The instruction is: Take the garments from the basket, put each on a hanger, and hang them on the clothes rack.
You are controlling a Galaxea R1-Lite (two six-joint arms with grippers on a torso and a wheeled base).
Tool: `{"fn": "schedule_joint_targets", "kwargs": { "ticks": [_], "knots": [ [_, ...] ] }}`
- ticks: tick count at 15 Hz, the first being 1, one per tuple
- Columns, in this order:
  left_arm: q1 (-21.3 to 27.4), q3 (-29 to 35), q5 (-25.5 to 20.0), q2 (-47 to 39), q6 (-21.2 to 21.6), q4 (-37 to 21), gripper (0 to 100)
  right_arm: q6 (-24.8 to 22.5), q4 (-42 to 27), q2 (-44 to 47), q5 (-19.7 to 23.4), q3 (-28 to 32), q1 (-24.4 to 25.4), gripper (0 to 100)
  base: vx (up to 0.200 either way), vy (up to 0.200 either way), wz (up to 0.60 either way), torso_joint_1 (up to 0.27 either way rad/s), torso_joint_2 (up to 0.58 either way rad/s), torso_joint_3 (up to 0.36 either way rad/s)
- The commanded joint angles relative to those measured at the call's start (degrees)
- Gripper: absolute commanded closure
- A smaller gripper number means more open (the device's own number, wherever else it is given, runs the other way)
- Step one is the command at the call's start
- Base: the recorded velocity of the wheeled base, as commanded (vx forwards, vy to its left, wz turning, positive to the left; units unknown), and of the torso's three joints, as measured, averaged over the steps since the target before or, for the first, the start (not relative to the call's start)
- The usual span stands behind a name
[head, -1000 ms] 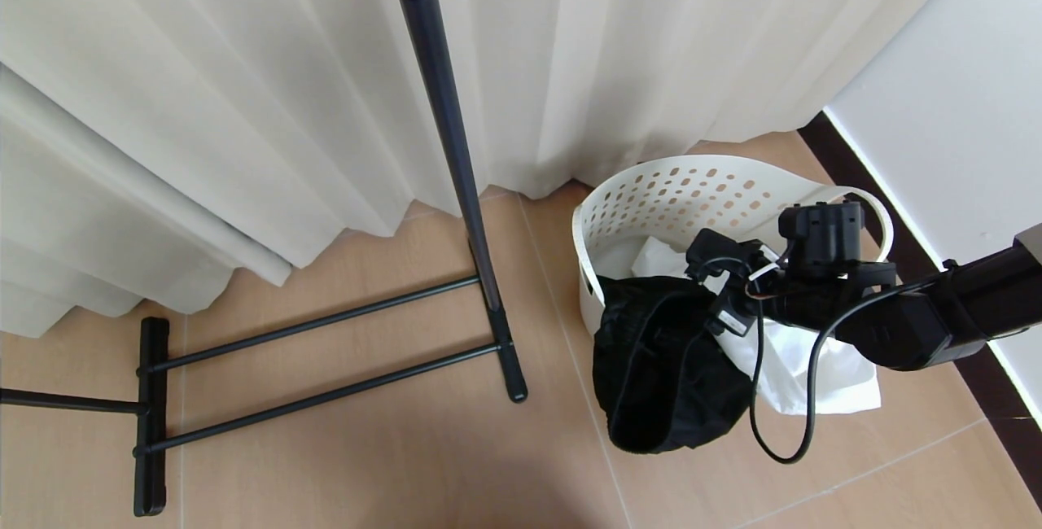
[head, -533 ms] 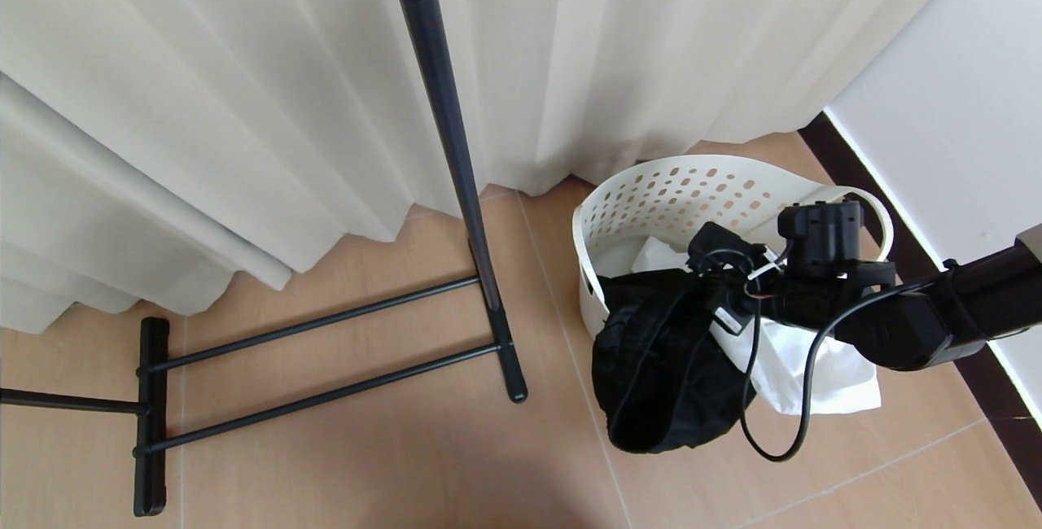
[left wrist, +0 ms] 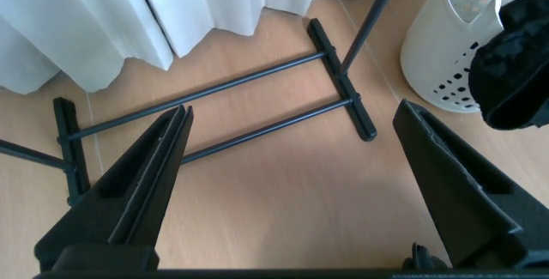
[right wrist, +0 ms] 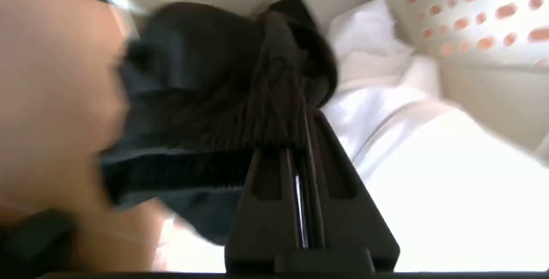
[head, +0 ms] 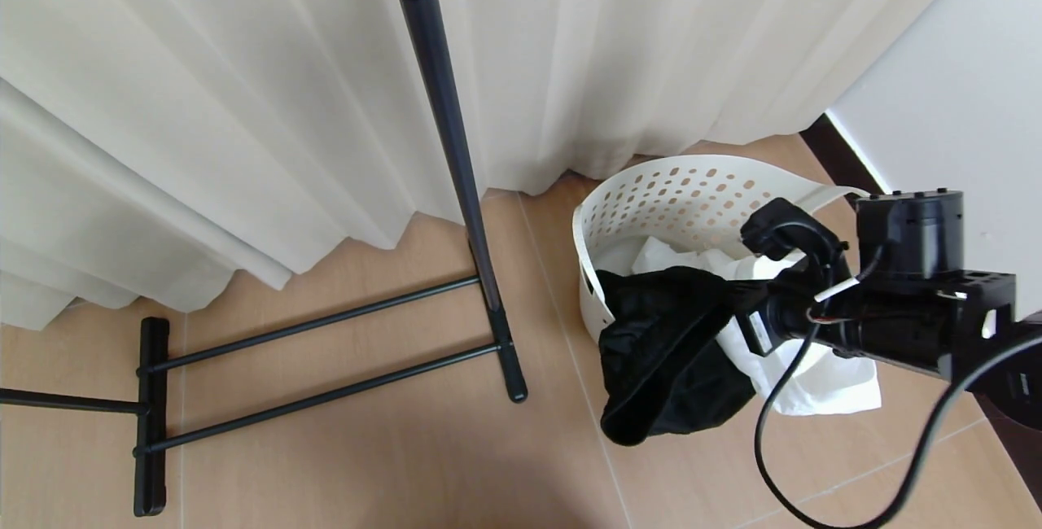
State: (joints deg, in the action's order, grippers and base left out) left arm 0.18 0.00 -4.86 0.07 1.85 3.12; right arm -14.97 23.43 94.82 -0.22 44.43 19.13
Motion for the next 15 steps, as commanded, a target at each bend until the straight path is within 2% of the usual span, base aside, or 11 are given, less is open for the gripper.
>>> {"fn": "schedule_joint_targets", "kwargs": {
  "ticks": [1, 2, 4, 6, 9, 10, 15],
  "knots": [
    [0.0, 0.0, 0.0, -0.1, 0.0, 0.0, 0, 6.8, -6.6, -12.6, -0.5, -2.3, 5.6, 100, 0.0, 0.0, 0.0, 0.0, 0.0, 0.0],
    [0.0, 0.0, -0.1, -0.1, 0.0, 0.0, 0, 8.4, -7.9, -14.3, -0.7, -2.3, 6.9, 100, 0.0, 0.0, 0.0, 0.0, 0.0, 0.0],
    [0.0, 0.0, 0.0, -0.1, 0.0, 0.0, 0, 14.6, -10.2, -20.3, -3.6, -2.3, 12.2, 100, 0.0, 0.0, 0.0, 0.0, 0.0, 0.0],
    [0.0, 0.0, 0.0, -0.1, 0.1, 0.0, 0, 17.3, -10.3, -25.6, -5.1, -2.5, 15.2, 100, 0.0, 0.0, 0.0, 0.0, 0.0, 0.0],
    [0.0, 0.0, -0.1, -0.1, 0.1, 0.0, 0, 17.6, -9.5, -33.0, -3.2, -8.1, 14.9, 100, 0.0, 0.0, 0.0, 0.0, 0.0, 0.0],
    [0.0, 0.0, -0.1, -0.1, 0.0, 0.0, 0, 17.3, -9.5, -34.0, -1.3, -8.4, 14.7, 100, 0.0, 0.0, 0.0, 0.0, 0.0, 0.0],
    [0.0, 0.0, -0.3, -0.1, 0.1, 0.0, 0, 15.1, -8.0, -34.6, -0.4, -9.0, 14.6, 100, 0.0, 0.0, 0.0, 0.0, 0.0, 0.0]
  ]
}}
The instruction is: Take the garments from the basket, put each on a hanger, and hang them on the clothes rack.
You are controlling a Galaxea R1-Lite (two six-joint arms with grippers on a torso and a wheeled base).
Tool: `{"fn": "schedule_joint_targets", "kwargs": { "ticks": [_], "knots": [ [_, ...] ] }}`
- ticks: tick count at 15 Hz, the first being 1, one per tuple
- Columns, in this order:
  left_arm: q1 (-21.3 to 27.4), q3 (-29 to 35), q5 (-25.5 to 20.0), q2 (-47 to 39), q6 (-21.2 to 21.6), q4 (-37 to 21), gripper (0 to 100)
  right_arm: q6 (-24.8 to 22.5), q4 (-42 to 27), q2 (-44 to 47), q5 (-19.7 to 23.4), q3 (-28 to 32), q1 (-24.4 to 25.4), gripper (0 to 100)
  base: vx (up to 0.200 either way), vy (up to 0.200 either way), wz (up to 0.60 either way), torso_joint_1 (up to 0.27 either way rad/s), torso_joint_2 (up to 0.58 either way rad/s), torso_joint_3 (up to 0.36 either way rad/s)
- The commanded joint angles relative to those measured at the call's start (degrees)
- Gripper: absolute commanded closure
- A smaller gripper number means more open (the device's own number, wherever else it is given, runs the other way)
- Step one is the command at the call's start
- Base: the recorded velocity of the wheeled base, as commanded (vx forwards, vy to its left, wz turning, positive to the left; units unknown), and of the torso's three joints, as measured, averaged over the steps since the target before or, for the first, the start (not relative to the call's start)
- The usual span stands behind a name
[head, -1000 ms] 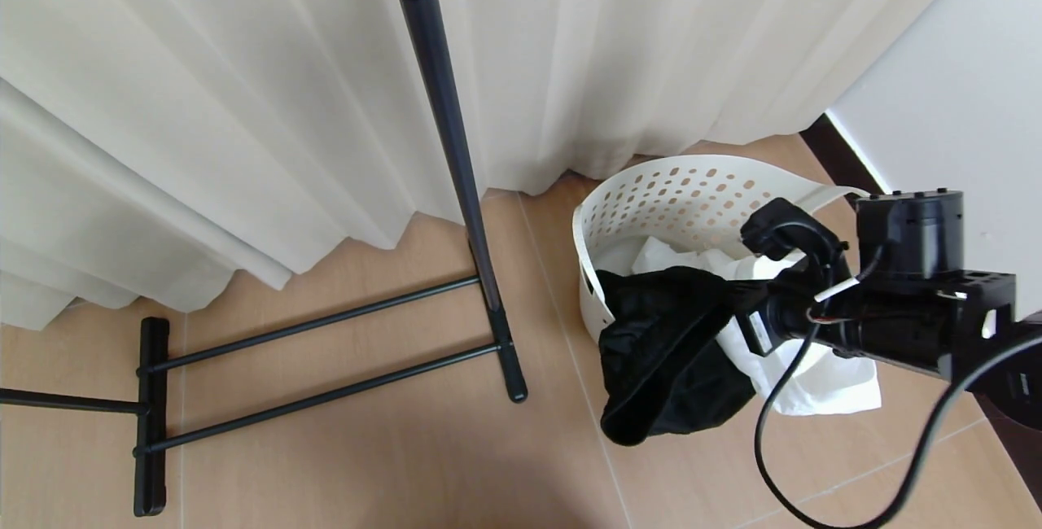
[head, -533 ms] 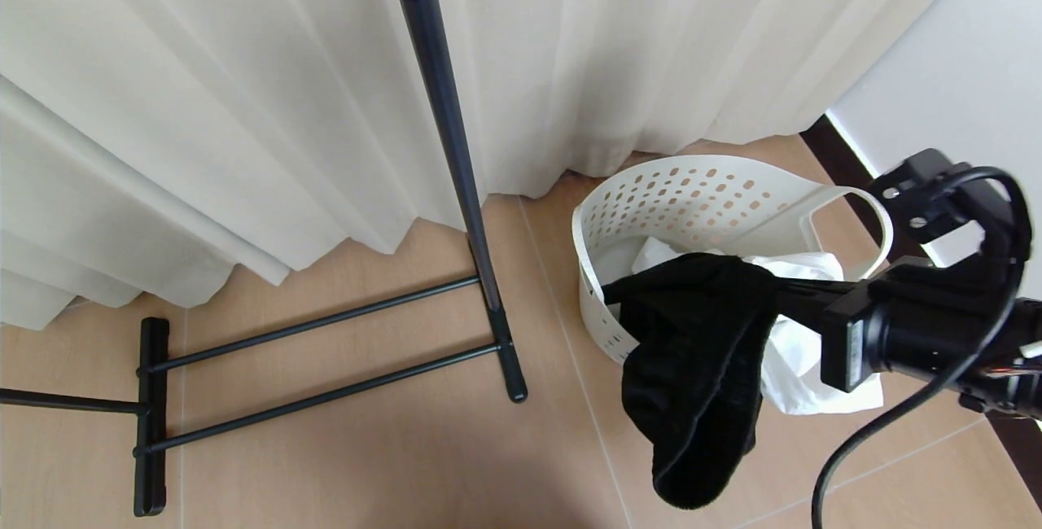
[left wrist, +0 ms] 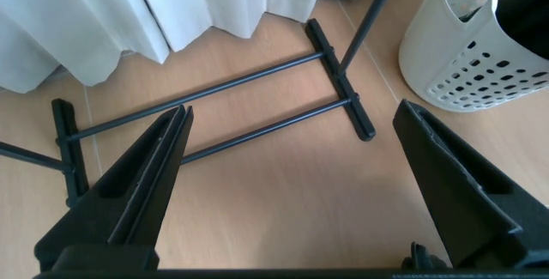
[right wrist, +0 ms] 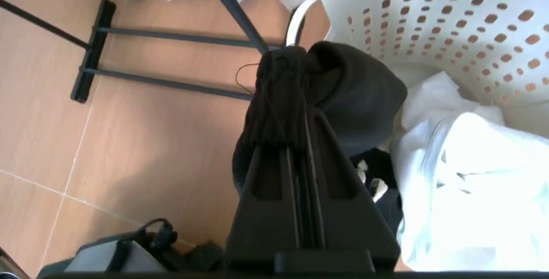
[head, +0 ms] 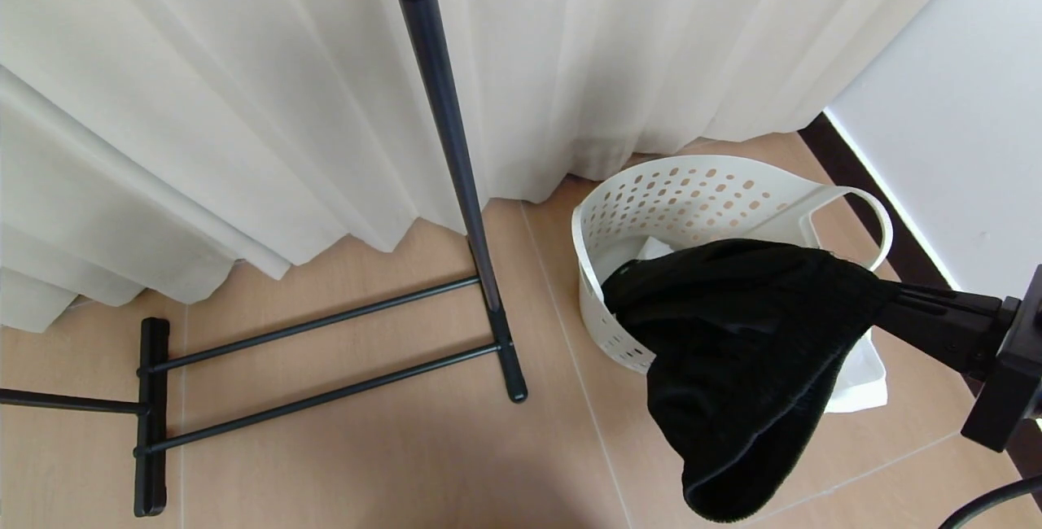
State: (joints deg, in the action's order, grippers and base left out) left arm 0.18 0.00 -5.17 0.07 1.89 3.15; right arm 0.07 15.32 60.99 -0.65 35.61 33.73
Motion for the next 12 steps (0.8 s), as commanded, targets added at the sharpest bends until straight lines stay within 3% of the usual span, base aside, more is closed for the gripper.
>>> {"fn": "schedule_joint_targets", "kwargs": {
  "ticks": [1, 4, 12],
  "knots": [
    [0.0, 0.0, 0.0, -0.1, 0.0, 0.0, 0, -0.2, 0.9, -0.7, 0.0, -1.0, 0.0, 100, 0.0, 0.0, 0.0, 0.0, 0.0, 0.0],
    [0.0, 0.0, 0.0, -0.1, 0.0, 0.0, 0, -0.4, 4.7, -0.4, 0.0, -2.4, 0.3, 100, 0.0, 0.0, 0.0, 0.0, 0.0, 0.094],
    [0.0, 0.0, 0.1, -0.1, 0.0, 0.0, 0, -2.2, 4.9, -0.9, 0.0, -4.3, 0.5, 100, 0.0, 0.0, 0.0, 0.001, -0.01, 0.182]
  ]
}}
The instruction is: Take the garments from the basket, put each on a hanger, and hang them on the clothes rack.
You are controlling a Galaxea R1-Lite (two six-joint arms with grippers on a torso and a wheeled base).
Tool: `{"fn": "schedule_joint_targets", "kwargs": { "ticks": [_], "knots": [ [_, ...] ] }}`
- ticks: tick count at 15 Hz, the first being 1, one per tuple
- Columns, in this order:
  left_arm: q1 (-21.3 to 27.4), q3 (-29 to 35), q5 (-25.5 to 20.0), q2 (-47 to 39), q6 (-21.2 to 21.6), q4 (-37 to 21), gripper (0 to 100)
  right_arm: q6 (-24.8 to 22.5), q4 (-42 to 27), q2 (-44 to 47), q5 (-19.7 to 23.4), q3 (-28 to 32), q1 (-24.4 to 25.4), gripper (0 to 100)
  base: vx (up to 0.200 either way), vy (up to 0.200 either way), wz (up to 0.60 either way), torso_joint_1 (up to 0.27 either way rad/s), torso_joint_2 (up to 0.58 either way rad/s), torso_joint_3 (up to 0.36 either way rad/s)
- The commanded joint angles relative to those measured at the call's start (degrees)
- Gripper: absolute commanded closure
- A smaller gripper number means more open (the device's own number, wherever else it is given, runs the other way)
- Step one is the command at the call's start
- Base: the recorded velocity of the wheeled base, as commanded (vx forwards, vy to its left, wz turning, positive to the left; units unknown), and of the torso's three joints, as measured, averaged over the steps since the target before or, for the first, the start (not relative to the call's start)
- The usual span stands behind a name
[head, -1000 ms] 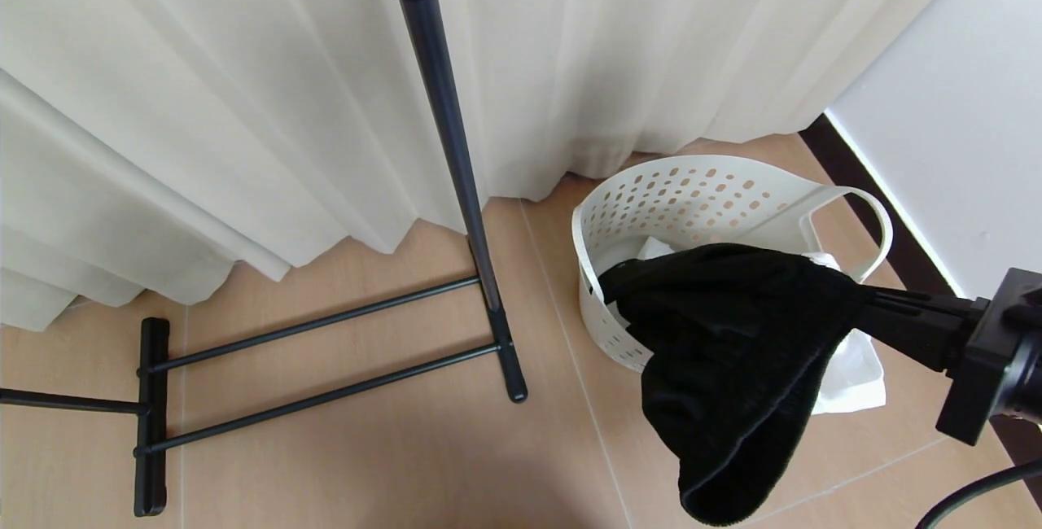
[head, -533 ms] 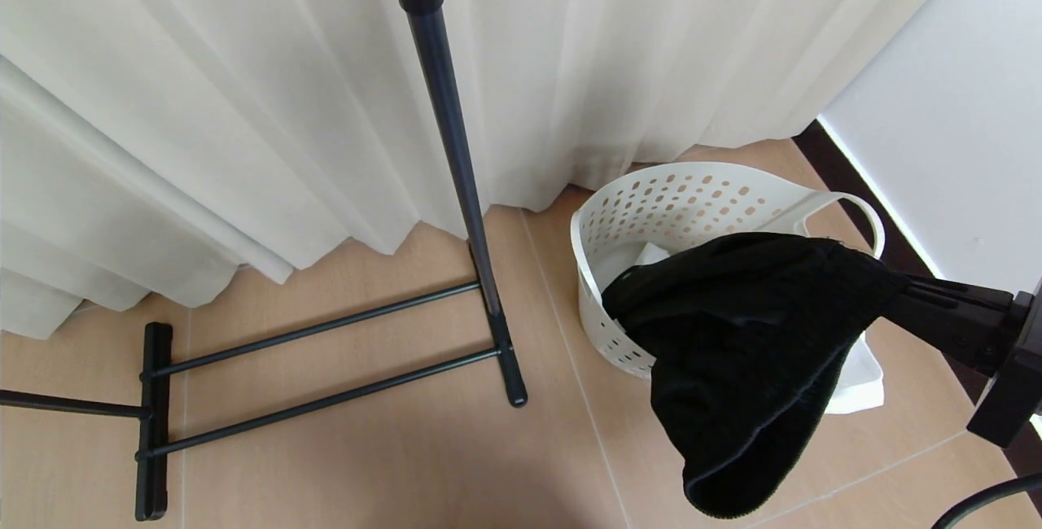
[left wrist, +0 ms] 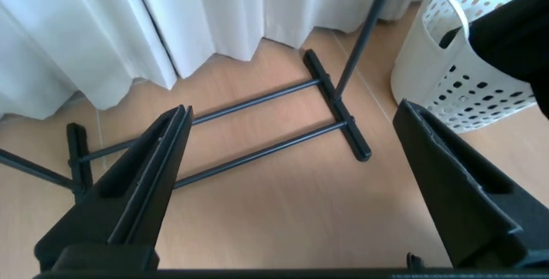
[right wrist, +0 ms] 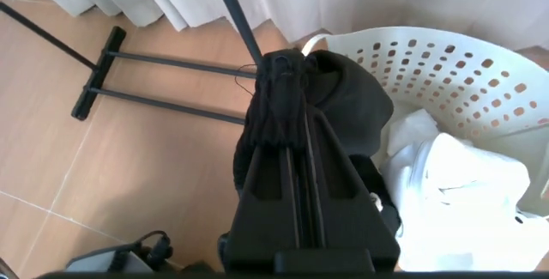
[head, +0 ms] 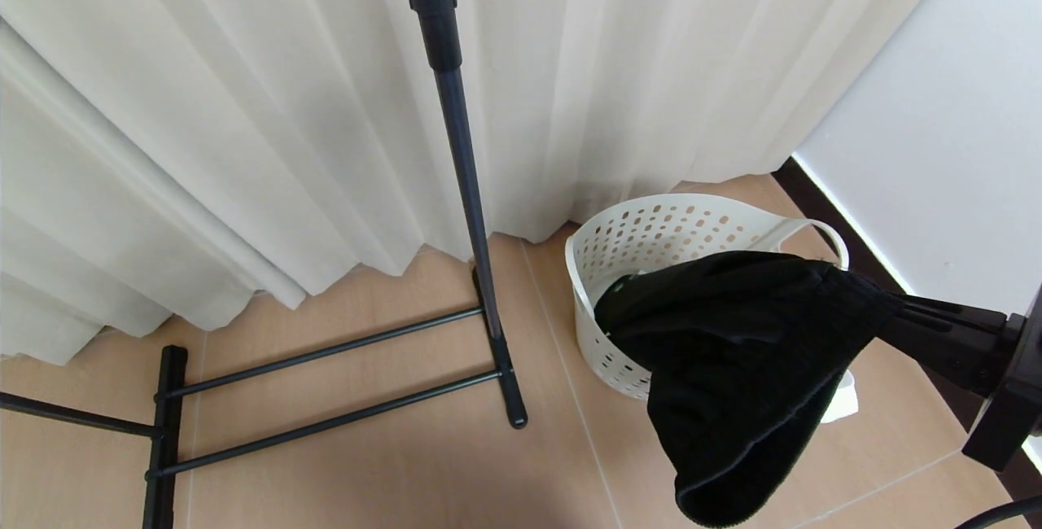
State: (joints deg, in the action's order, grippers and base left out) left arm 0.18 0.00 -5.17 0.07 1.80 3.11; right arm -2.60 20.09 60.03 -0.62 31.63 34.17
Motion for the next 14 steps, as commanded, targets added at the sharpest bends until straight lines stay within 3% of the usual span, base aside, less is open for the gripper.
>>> {"fn": "schedule_joint_targets", "kwargs": {
  "ticks": [1, 7, 14],
  "knots": [
    [0.0, 0.0, 0.1, -0.1, 0.0, 0.1, 0, -1.2, 0.1, -0.1, 0.0, -0.5, -0.1, 100, 0.0, 0.0, 0.0, -0.012, -0.25, -0.056],
    [0.0, 0.0, 0.1, -0.1, 0.0, 0.1, 0, -1.2, 0.1, 0.1, 0.0, -0.5, -0.2, 100, 0.0, 0.0, 0.0, 0.014, -0.4, -0.179],
    [0.0, 0.0, 0.1, -0.1, 0.0, 0.1, 0, -1.4, 0.1, 0.0, 0.0, -0.5, -0.2, 100, 0.0, 0.0, 0.0, 0.106, -0.47, -0.171]
  ]
}}
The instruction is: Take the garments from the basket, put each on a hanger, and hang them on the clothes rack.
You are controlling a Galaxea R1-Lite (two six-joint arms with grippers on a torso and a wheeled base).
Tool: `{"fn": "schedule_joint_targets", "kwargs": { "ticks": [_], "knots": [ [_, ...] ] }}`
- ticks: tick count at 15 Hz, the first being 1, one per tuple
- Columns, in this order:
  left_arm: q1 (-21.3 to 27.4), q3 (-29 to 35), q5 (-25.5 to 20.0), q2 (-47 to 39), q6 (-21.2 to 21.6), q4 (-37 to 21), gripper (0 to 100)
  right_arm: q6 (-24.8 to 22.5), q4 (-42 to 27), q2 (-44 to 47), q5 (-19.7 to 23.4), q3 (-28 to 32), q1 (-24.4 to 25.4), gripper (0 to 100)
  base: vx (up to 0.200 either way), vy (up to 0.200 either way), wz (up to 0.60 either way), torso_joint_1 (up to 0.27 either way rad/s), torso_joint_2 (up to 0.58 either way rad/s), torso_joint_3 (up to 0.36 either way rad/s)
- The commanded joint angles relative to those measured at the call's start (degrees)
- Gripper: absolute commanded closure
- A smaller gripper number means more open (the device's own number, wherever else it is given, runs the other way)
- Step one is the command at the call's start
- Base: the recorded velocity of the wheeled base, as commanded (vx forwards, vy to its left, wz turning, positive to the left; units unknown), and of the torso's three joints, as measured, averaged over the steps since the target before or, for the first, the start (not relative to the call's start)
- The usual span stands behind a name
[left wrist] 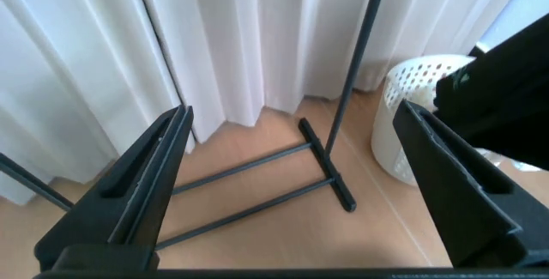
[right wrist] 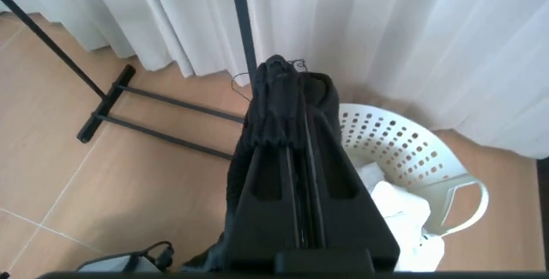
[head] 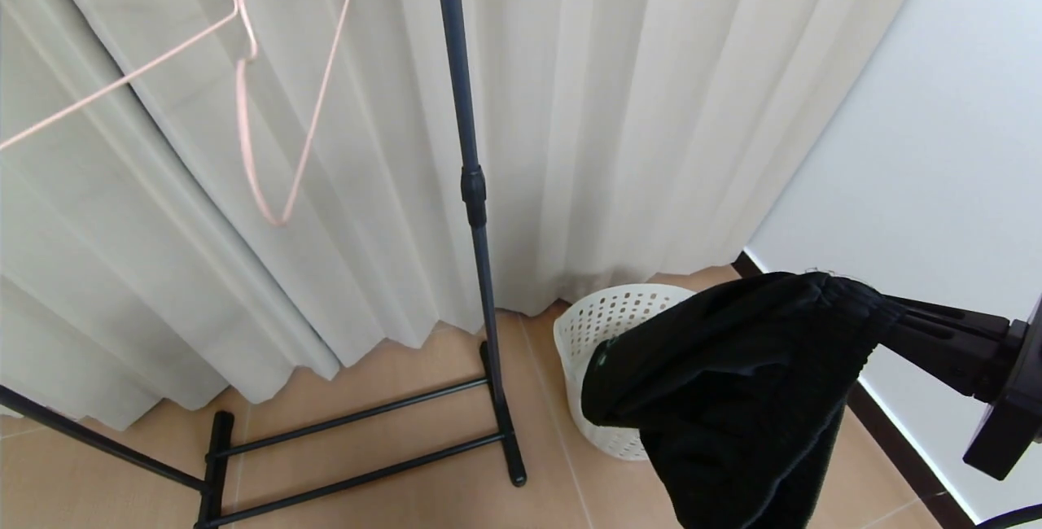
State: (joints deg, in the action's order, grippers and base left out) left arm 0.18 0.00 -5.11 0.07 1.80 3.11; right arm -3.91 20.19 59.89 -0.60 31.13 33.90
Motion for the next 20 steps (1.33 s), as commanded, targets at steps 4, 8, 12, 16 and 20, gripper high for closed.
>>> {"fn": "schedule_joint_targets", "kwargs": {
  "ticks": [4, 8, 12, 16, 20],
  "knots": [
    [0.0, 0.0, 0.0, -0.1, 0.0, 0.1, 0, 0.0, 0.0, 0.1, 0.0, 0.0, 0.0, 100, 0.0, 0.0, 0.0, 0.156, -0.51, -0.158],
    [0.0, 0.0, 0.0, -0.1, 0.0, 0.1, 0, -0.1, 0.0, 0.1, 0.0, 0.0, 0.0, 100, 0.0, 0.0, 0.0, 0.183, -0.53, -0.145],
    [0.0, 0.0, 0.0, -0.1, 0.0, 0.1, 0, -0.1, -0.1, 0.2, 0.0, -0.1, 0.0, 100, 0.0, 0.0, 0.0, 0.214, -0.57, -0.156],
    [0.0, 0.0, 0.0, -0.1, 0.0, 0.1, 0, -0.1, -0.1, 0.5, 0.0, -0.1, 0.0, 100, 0.0, 0.0, 0.0, 0.233, -0.57, -0.134],
    [0.0, 0.0, 0.0, -0.1, 0.0, 0.1, 0, -0.1, -0.1, 0.6, -0.1, -0.2, 0.0, 100, 0.0, 0.0, 0.0, 0.174, -0.41, -0.176]
  ]
}}
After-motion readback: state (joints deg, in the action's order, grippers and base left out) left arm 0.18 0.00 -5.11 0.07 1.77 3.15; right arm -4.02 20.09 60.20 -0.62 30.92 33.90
